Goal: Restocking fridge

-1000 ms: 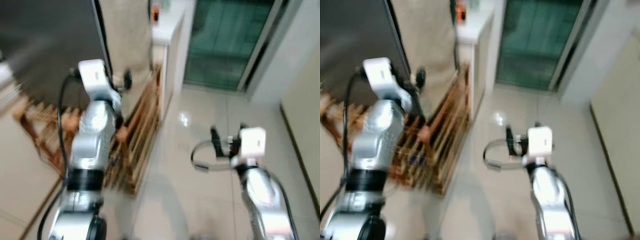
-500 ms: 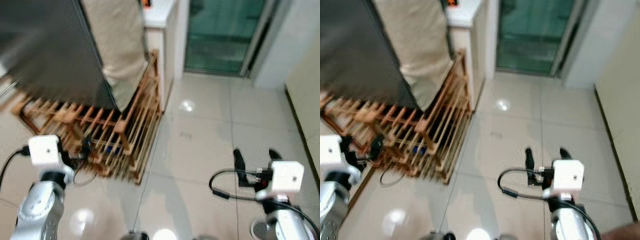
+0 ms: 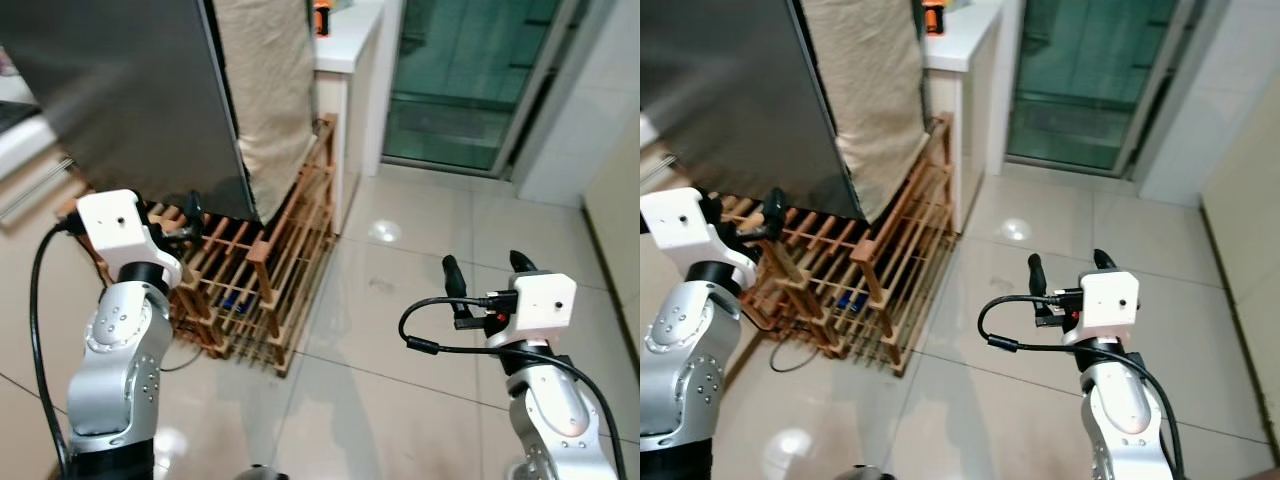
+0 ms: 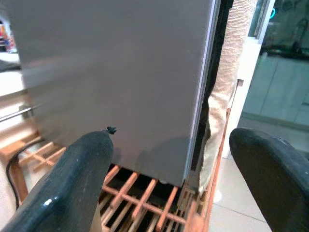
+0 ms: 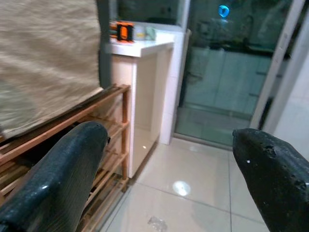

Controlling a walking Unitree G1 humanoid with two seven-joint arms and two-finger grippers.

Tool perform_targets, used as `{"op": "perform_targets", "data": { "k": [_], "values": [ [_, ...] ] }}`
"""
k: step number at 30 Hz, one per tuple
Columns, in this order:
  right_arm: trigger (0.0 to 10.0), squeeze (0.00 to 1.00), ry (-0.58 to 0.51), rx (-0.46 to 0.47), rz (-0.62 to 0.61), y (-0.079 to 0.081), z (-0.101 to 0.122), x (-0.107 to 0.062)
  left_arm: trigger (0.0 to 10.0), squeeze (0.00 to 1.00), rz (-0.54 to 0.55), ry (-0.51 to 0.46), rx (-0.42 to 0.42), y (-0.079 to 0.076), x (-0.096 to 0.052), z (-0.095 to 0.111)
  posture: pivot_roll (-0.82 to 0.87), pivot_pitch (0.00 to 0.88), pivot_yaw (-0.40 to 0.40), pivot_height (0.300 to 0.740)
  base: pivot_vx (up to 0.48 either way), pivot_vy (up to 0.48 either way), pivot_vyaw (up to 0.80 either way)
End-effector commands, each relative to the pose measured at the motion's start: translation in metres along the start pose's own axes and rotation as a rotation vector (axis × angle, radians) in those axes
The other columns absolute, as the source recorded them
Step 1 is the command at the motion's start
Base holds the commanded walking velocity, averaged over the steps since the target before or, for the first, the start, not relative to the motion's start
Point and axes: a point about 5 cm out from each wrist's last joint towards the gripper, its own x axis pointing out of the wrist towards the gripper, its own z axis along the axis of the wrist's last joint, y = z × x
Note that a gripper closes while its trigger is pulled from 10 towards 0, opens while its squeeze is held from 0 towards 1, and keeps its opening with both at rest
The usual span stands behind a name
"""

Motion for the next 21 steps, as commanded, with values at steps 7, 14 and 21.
{"op": "perform_targets", "data": {
  "k": [7,14,21],
  "values": [
    [10.0,0.0,0.001,0.0,0.017,0.005,0.001,0.007,10.0,0.0,-0.122,-0.003,0.023,-0.023,0.004,0.003,-0.15,0.047,0.042,0.74,0.467,0.0,0.0],
    [10.0,0.0,-0.008,-0.012,0.02,0.005,0.002,0.013,10.0,0.0,-0.133,-0.016,0.006,-0.028,0.008,0.005,-0.15,0.051,0.039,0.74,0.29,0.0,0.0],
    [10.0,0.0,-0.008,-0.022,0.035,0.006,0.002,0.018,10.0,0.0,-0.09,-0.036,-0.014,-0.021,0.019,0.014,-0.15,0.044,0.037,0.74,0.0,0.0,0.0]
  ]
}}
